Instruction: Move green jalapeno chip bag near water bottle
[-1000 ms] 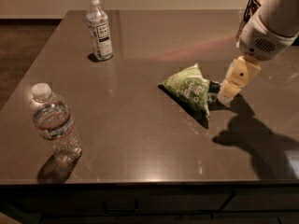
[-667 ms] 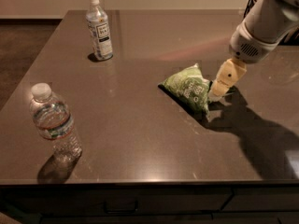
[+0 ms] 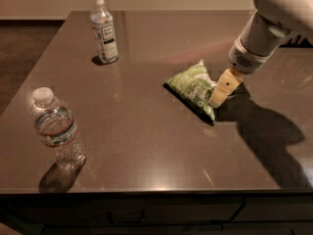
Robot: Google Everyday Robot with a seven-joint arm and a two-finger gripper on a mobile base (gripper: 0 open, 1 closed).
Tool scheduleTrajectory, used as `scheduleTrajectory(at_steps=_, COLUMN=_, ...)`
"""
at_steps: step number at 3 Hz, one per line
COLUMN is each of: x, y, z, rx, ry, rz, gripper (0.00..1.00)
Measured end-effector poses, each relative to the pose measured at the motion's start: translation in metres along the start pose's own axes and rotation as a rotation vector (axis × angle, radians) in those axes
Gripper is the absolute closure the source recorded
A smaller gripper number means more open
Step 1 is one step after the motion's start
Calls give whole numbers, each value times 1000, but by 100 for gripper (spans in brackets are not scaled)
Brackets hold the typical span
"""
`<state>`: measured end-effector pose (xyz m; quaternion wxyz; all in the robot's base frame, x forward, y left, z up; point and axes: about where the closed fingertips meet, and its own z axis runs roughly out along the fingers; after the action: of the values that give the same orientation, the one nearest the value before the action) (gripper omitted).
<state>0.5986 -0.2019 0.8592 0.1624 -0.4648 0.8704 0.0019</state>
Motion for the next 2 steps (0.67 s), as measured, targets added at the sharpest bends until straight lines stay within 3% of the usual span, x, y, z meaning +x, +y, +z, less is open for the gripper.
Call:
scheduleTrajectory(at_steps=1, x=-1, y=-4, z=15, rx=-11, ry=18, rz=12, gripper=0)
scheduleTrajectory(at_steps=2, x=-5, y=-3, z=16, rx=-32, ry=6, rz=5, gripper=8)
